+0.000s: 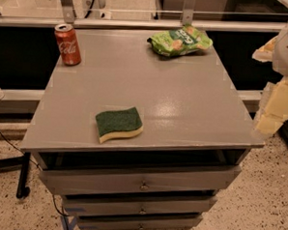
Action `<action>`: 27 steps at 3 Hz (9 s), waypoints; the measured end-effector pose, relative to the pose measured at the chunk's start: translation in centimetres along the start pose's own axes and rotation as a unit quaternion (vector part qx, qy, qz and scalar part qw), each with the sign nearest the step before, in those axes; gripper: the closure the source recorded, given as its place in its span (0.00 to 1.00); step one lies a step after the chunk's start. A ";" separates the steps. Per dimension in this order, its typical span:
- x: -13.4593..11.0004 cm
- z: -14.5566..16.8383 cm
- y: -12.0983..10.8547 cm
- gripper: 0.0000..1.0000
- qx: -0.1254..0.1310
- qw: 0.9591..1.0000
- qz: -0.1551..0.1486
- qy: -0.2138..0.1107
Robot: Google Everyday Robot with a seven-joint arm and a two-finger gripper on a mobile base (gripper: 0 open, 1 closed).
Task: Knock coke can over
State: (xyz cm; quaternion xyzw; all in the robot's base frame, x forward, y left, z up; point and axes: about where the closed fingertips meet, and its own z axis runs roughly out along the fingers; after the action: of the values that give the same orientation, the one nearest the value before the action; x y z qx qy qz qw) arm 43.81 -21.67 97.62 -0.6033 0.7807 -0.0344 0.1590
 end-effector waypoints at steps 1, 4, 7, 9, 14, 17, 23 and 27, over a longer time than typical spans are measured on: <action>0.0 0.0 0.0 0.00 0.001 1.000 0.000 -0.001; -13.0 7.8 -5.4 0.00 -0.014 0.983 -0.004 -0.182; -23.5 9.6 -7.0 0.00 -0.006 0.959 0.035 -0.281; -26.2 11.9 -8.5 0.00 -0.002 0.933 0.057 -0.356; -44.7 20.8 -18.4 0.00 -0.030 0.849 0.038 -0.525; -48.4 24.9 -20.6 0.16 -0.046 0.860 0.056 -0.505; -36.7 17.1 -18.5 1.00 0.018 0.947 -0.049 -0.315; -31.2 19.5 -12.1 0.59 -0.077 0.937 -0.338 -0.042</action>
Offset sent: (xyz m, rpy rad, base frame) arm 0.0547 0.0620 -0.0276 0.1876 -0.0466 0.0606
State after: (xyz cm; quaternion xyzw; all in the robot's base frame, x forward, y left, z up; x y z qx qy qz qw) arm 67.64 7.54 88.52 -0.8431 0.5232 -0.0007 0.1242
